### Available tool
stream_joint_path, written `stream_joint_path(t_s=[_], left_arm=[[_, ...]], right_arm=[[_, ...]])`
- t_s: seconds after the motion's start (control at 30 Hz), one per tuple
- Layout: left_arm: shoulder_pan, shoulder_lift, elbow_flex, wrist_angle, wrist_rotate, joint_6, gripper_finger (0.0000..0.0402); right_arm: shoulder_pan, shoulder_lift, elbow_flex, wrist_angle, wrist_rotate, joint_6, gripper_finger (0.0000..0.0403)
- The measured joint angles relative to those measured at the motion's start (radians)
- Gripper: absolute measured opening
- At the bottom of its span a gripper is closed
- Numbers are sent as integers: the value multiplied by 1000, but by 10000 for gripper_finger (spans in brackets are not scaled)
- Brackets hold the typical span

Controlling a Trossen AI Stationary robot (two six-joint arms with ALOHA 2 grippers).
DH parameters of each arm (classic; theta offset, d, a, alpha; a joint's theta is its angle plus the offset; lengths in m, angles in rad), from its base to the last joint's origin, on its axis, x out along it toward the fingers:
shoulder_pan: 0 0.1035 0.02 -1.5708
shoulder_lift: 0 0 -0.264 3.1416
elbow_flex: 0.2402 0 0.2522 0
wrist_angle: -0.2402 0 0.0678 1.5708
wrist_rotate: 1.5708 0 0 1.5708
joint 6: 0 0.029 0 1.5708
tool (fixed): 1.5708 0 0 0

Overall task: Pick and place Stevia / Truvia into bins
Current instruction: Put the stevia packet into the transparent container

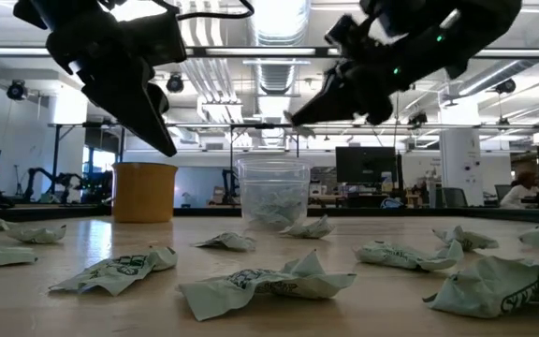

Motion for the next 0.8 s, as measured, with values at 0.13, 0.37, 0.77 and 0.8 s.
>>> stream_joint_path(t_s=[0.13,0.37,0.77,0.8], left_arm=[[-10,-1,0,-1,0,0,187],[-11,-1,0,-2,-1,3,187],[-19,2,0,-14,-1,-21,187],[-24,2,0,-32,13,-24,187]], right_arm=[[-40,60,15,18,-6,40,9],[-78,134,52,19,-5,121,19],[-50,67,54,-34,-5,74,121],[-38,53,54,-54,-6,58,127]])
